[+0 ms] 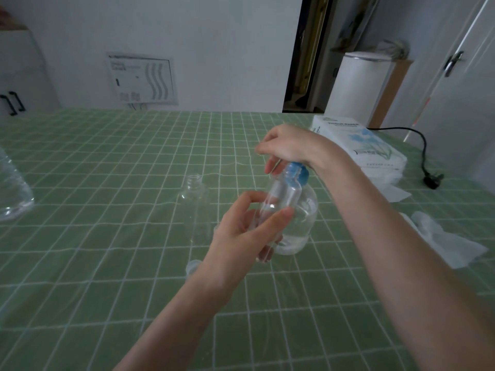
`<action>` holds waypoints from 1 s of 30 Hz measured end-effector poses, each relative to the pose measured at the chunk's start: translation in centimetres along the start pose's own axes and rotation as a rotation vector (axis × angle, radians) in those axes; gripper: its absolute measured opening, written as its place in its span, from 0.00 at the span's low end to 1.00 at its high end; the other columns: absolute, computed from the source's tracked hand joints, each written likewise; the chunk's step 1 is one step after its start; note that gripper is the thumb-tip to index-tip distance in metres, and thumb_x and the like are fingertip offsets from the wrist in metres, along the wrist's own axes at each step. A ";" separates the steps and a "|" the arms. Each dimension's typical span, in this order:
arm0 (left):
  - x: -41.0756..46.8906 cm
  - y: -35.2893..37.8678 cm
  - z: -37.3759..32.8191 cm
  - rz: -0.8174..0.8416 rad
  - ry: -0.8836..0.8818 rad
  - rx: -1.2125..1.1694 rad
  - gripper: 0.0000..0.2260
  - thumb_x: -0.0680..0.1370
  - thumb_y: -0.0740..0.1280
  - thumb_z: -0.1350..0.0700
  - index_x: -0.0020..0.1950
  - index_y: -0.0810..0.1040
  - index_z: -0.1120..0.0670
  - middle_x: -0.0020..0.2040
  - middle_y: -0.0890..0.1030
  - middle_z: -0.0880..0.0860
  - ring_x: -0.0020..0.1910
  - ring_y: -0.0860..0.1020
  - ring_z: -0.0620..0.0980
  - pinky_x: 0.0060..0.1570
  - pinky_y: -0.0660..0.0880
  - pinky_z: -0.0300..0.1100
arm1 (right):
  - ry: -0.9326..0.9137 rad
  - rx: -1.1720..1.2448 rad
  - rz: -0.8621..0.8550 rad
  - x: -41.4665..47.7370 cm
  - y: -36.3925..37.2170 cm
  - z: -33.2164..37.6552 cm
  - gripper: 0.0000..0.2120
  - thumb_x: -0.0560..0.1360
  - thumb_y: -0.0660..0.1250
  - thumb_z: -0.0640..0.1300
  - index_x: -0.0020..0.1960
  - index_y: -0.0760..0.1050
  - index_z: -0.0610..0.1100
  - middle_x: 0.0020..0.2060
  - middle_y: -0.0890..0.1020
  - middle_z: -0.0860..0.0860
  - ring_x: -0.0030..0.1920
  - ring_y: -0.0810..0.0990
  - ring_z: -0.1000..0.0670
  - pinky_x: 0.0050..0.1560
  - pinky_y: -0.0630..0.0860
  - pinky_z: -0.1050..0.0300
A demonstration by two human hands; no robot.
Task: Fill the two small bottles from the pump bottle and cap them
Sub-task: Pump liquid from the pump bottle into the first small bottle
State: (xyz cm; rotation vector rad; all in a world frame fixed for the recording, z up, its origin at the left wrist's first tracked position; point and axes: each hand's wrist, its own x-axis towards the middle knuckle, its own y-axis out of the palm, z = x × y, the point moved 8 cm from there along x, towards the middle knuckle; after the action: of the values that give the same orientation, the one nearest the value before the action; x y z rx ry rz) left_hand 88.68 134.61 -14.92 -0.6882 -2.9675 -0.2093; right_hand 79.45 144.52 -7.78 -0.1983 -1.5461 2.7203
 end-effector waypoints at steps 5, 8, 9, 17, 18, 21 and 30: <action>0.2 0.0 -0.5 0.000 0.025 -0.031 0.18 0.66 0.69 0.45 0.51 0.76 0.52 0.42 0.81 0.60 0.35 0.76 0.48 0.28 0.71 0.35 | -0.021 -0.017 -0.040 0.0 -1.3 0.7 0.20 0.78 0.62 0.46 0.64 0.73 0.34 0.51 0.84 0.39 0.55 0.82 0.39 0.60 0.75 0.44; 0.2 0.0 -0.6 -0.001 0.028 -0.025 0.19 0.65 0.69 0.44 0.51 0.76 0.53 0.45 0.81 0.63 0.36 0.76 0.50 0.29 0.71 0.35 | -0.008 -0.027 -0.019 0.1 -1.1 0.7 0.19 0.78 0.61 0.47 0.64 0.74 0.35 0.51 0.84 0.40 0.54 0.82 0.40 0.61 0.75 0.45; 0.2 0.0 -0.6 -0.002 0.029 -0.024 0.19 0.65 0.69 0.44 0.51 0.76 0.52 0.46 0.81 0.63 0.35 0.76 0.50 0.28 0.71 0.34 | -0.004 -0.034 -0.013 0.2 -1.0 0.6 0.19 0.78 0.61 0.47 0.63 0.74 0.36 0.52 0.84 0.40 0.54 0.82 0.41 0.61 0.75 0.45; -0.1 0.0 -0.2 0.000 0.016 -0.012 0.16 0.66 0.68 0.43 0.49 0.77 0.51 0.45 0.80 0.62 0.35 0.75 0.49 0.28 0.71 0.33 | 0.038 -0.060 0.016 0.4 0.0 -0.4 0.21 0.78 0.62 0.49 0.67 0.71 0.39 0.58 0.81 0.42 0.57 0.79 0.42 0.63 0.72 0.47; -0.1 0.0 -0.2 -0.002 0.015 -0.012 0.17 0.66 0.68 0.43 0.49 0.77 0.51 0.45 0.80 0.62 0.35 0.75 0.50 0.28 0.71 0.34 | 0.034 -0.051 0.013 0.4 0.1 -0.3 0.21 0.78 0.62 0.49 0.67 0.71 0.39 0.57 0.81 0.41 0.57 0.80 0.42 0.63 0.72 0.47; -0.1 0.0 -0.2 -0.005 0.017 -0.004 0.18 0.66 0.68 0.43 0.50 0.77 0.52 0.44 0.80 0.62 0.35 0.75 0.50 0.28 0.71 0.34 | 0.001 -0.014 -0.012 0.3 -0.1 0.0 0.19 0.78 0.61 0.47 0.64 0.73 0.37 0.52 0.83 0.40 0.54 0.81 0.40 0.62 0.74 0.45; 0.0 0.2 -0.6 0.007 0.029 -0.011 0.18 0.67 0.68 0.44 0.52 0.76 0.52 0.41 0.83 0.55 0.34 0.77 0.47 0.28 0.72 0.34 | -0.049 0.024 -0.069 0.1 -1.4 0.7 0.18 0.78 0.60 0.45 0.62 0.74 0.35 0.45 0.85 0.43 0.53 0.83 0.41 0.59 0.76 0.46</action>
State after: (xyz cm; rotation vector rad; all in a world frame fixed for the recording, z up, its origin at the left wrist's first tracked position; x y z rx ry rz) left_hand 88.82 134.65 -14.32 -0.6913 -2.9383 -0.2329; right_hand 79.20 144.67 -6.21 -0.0777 -1.5009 2.7091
